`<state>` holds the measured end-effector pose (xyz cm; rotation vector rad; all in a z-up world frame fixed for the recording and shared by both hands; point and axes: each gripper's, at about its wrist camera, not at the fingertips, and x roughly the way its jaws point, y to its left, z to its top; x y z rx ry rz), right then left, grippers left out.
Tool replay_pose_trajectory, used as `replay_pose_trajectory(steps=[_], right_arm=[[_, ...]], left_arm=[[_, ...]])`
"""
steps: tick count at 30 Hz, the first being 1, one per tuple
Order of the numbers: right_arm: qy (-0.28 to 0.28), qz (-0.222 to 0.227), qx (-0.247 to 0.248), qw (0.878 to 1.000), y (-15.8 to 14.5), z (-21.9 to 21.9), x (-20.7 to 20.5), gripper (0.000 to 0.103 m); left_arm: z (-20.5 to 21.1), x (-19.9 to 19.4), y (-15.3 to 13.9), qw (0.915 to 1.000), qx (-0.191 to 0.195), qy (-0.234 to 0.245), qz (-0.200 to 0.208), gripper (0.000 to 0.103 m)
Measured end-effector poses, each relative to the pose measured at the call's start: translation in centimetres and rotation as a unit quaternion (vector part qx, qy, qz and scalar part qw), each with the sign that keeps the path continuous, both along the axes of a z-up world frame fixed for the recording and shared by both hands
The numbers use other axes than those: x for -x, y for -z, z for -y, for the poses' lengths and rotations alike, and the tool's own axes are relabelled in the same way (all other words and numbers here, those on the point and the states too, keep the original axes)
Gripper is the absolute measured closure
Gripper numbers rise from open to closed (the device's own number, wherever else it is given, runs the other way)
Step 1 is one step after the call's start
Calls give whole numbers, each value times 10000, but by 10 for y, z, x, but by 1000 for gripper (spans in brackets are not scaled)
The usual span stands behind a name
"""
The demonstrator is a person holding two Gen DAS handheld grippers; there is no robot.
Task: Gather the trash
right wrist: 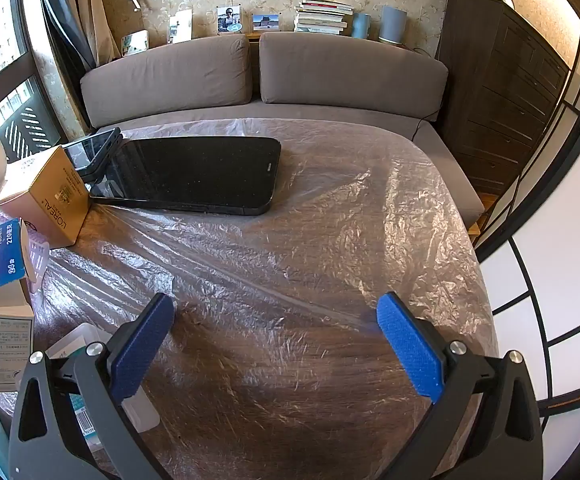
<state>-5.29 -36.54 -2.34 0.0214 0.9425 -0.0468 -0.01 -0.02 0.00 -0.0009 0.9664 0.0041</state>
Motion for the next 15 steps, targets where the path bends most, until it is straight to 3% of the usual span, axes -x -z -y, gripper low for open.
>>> replay_pose_trajectory(steps=[15], right_arm=[[-161, -14, 27, 9999, 0, 2, -1, 4]], left_arm=[[-1, 1, -1, 9996, 15, 294, -7, 1]])
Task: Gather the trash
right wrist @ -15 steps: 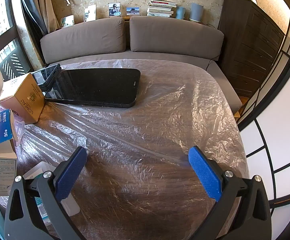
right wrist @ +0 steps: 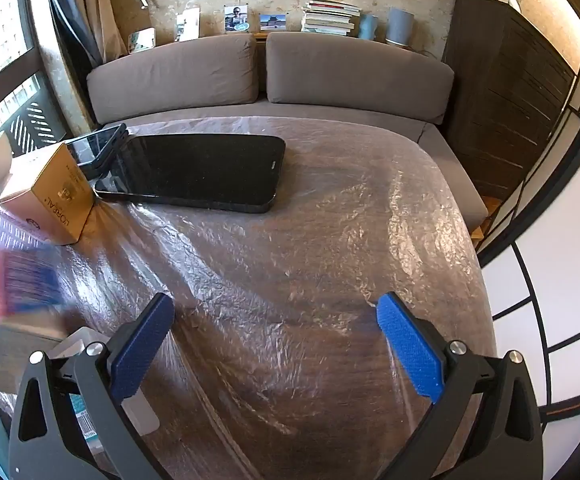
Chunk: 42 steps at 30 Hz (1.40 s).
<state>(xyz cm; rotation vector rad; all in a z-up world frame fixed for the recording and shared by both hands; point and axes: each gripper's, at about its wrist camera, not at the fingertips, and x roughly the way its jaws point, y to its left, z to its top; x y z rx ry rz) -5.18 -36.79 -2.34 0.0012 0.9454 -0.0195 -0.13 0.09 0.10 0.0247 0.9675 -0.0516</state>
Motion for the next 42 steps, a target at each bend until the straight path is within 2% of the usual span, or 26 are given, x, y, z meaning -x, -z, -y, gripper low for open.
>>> replay_pose_trajectory(steps=[10, 42], right_arm=[[-14, 6, -9, 10000, 2, 4, 0, 4], [-41, -7, -5, 10000, -1, 3, 7, 4]], left_arm=[[-4, 5, 1, 9998, 2, 197, 1, 1], [-5, 8, 1, 9999, 9, 159, 0, 1]])
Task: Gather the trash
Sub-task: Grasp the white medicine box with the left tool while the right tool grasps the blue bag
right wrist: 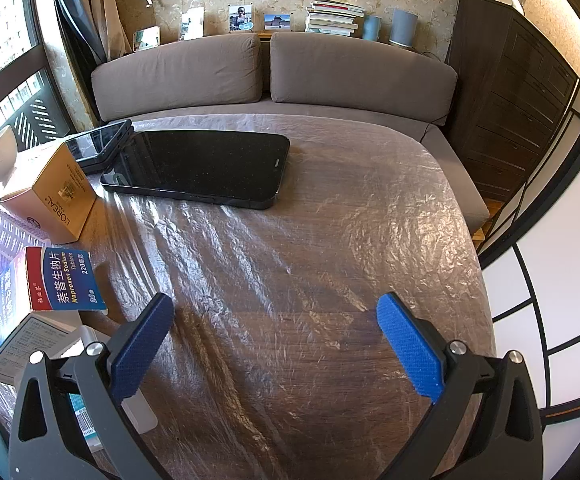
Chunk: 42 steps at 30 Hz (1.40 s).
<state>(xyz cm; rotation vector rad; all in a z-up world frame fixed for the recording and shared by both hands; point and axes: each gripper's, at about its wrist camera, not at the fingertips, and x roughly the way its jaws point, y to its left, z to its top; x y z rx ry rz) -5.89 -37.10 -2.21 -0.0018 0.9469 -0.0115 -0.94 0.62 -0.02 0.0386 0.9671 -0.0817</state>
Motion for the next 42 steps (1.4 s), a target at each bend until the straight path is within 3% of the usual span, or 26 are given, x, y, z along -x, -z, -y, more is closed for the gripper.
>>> replay_pose_trajectory(steps=[32, 36, 42], right_arm=[[174, -12, 85, 9998, -3, -1, 4, 4], [233, 378, 177, 9989, -34, -1, 27, 4], [-769, 974, -25, 9923, -101, -40, 105, 4]], left_arm=[[0, 0, 0, 10000, -22, 63, -21, 1], [-7, 10, -16, 10000, 15, -34, -12, 1], [0, 84, -64, 9977, 127, 458, 481, 1]])
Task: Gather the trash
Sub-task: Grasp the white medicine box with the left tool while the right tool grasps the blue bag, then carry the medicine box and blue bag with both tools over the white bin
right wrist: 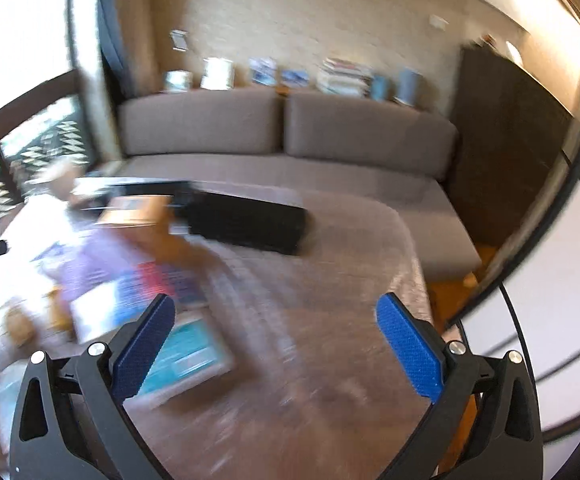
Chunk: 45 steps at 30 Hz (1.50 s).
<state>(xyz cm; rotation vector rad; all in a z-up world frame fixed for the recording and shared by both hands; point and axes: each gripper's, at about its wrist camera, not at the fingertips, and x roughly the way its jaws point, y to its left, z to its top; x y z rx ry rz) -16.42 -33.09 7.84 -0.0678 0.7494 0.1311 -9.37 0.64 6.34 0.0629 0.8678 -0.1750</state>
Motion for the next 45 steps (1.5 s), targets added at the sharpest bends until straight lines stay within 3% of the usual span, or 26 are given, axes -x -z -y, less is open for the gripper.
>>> replay_pose_trajectory(steps=[3, 7, 11, 16, 19, 21, 25, 32, 36, 45], right_arm=[[-740, -107, -187, 9970, -9, -33, 35, 4], [-1459, -339, 82, 9887, 0, -86, 70, 4], [-1787, -549, 189, 9822, 19, -115, 84, 4], [-1874, -829, 256, 9784, 41, -127, 83, 4], [-1899, -903, 252, 9773, 49, -127, 78, 4], [-1965, -971, 282, 9753, 54, -128, 76, 4], [-2099, -1051, 298, 9716, 62, -133, 71, 4], [-2282, -1086, 462, 9664, 70, -141, 66, 4], [-2371, -1157, 584, 9628, 78, -148, 62, 4], [-2436, -1438, 438, 9582, 91, -152, 54, 4]], left_arm=[[16, 46, -6, 9987, 15, 506, -102, 1], [40, 100, 3, 9941, 233, 907, -541, 1], [59, 135, 13, 9886, 846, 844, -913, 1], [76, 162, 26, 9861, 874, 901, -1088, 1], [84, 174, 25, 9891, 559, 997, -931, 1], [91, 178, 20, 9914, 41, 1177, -570, 1], [99, 164, 30, 9789, -346, 1898, -666, 1], [112, 155, 45, 9592, -442, 2637, -915, 1], [125, 157, 53, 9489, -871, 2911, -850, 1], [122, 146, 56, 9485, -773, 2901, -1013, 1]])
